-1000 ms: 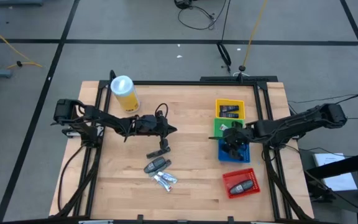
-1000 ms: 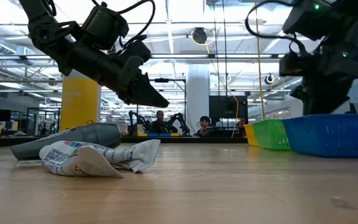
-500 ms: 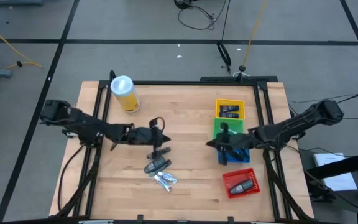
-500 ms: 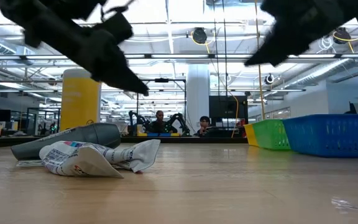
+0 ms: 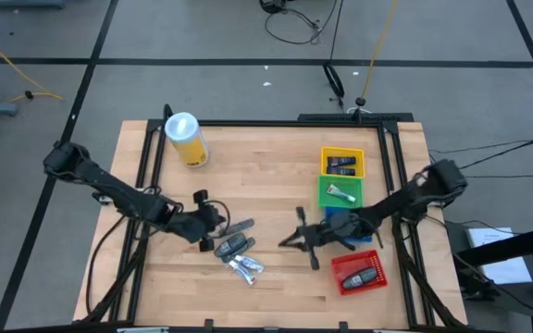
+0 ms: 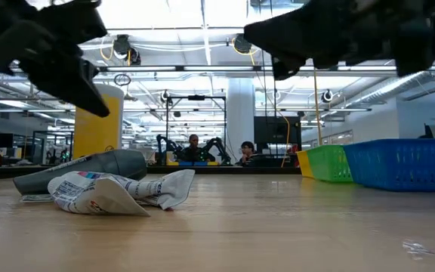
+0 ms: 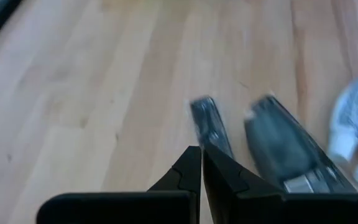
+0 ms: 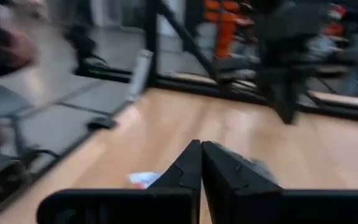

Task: Pick & Place Travel size toiletries
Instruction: Put the gray deodorant roll on into the orange bin

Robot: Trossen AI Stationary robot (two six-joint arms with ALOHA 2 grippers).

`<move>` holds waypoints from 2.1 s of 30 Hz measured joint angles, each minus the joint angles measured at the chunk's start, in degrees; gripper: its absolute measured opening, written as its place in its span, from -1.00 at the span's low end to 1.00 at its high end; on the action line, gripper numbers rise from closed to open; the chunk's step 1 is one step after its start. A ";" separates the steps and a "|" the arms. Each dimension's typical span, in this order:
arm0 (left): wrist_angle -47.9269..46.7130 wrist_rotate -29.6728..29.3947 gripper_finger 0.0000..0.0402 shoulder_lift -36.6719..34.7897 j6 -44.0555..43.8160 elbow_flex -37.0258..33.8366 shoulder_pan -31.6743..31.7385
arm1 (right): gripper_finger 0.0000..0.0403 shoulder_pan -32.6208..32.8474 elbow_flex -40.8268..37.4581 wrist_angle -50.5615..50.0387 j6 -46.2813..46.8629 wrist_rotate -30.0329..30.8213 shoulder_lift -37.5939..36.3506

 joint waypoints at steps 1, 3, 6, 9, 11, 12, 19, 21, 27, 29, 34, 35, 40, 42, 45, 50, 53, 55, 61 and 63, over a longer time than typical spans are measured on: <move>-0.83 -0.02 -0.91 -0.02 -0.55 0.00 -0.78 | -0.99 -0.04 0.13 2.95 -0.02 -1.76 1.79; -1.87 -0.01 -0.91 0.00 -1.33 0.00 -1.93 | -0.96 -0.07 1.61 6.64 0.38 -2.78 4.98; -2.39 -0.07 -0.91 0.02 -1.47 0.00 -2.74 | -0.88 -0.11 5.17 5.76 0.66 -2.02 8.48; -3.95 -0.07 -0.91 0.04 -2.12 0.00 -3.00 | -0.75 0.09 9.39 -0.77 0.58 0.95 10.77; -5.53 -0.09 -0.91 0.02 -3.71 0.00 -3.30 | -0.64 0.28 12.26 -6.18 0.17 3.70 11.29; -6.62 -0.08 -0.91 0.02 -4.59 0.00 -3.55 | -0.58 0.41 13.50 -9.16 0.07 5.22 11.27; -14.19 -0.30 -0.91 0.02 -11.17 -0.02 -6.16 | -0.09 0.37 20.63 -21.92 0.01 10.76 11.16; -14.44 -0.55 -0.91 0.02 -13.02 -0.73 -7.50 | 0.05 0.00 22.01 -24.24 0.03 10.70 11.13; -14.66 5.81 -0.91 0.02 -18.55 -3.17 -13.79 | 0.35 -2.13 22.99 -27.71 3.76 10.66 11.13; -12.77 6.35 -0.91 0.02 -20.11 -3.39 -16.32 | 0.41 -2.62 22.99 -28.55 4.47 10.64 11.13; -0.85 6.51 -0.91 0.68 -19.92 -6.48 -18.79 | 0.50 -3.66 23.08 -26.77 4.43 8.52 12.96; 1.54 5.82 -0.91 1.08 -19.49 -7.41 -18.40 | 0.51 -3.97 23.04 -26.77 4.43 7.64 13.44; 9.14 0.08 -0.91 2.63 -18.79 -11.38 -13.73 | 0.52 -5.64 23.67 -25.22 4.62 4.55 17.12; 13.65 0.42 -0.91 3.54 -16.60 -12.25 -11.53 | 0.53 -6.20 23.70 -26.02 4.60 4.38 17.86; 22.09 3.66 -0.91 5.44 -11.68 -13.01 -8.94 | 0.56 -7.10 24.54 -25.03 4.64 1.73 19.09; 30.57 7.94 -0.91 10.09 -7.48 -13.11 -5.86 | 0.67 -8.18 24.44 -25.27 4.64 -1.56 19.20; 35.62 8.16 -0.91 13.00 -5.56 -13.11 -4.25 | 0.73 -8.62 24.44 -25.44 4.62 -1.59 19.20; 39.59 9.11 -0.91 15.27 -3.94 -13.11 -2.85 | 0.75 -8.89 24.44 -25.84 4.41 -1.59 19.20; 48.48 10.62 -0.91 20.78 0.09 -11.47 1.28 | 0.71 -8.76 24.44 -27.97 1.67 -2.23 19.20; 48.51 10.58 -0.91 21.11 1.46 -10.13 2.44 | 0.69 -8.64 24.44 -27.99 1.65 -4.27 19.20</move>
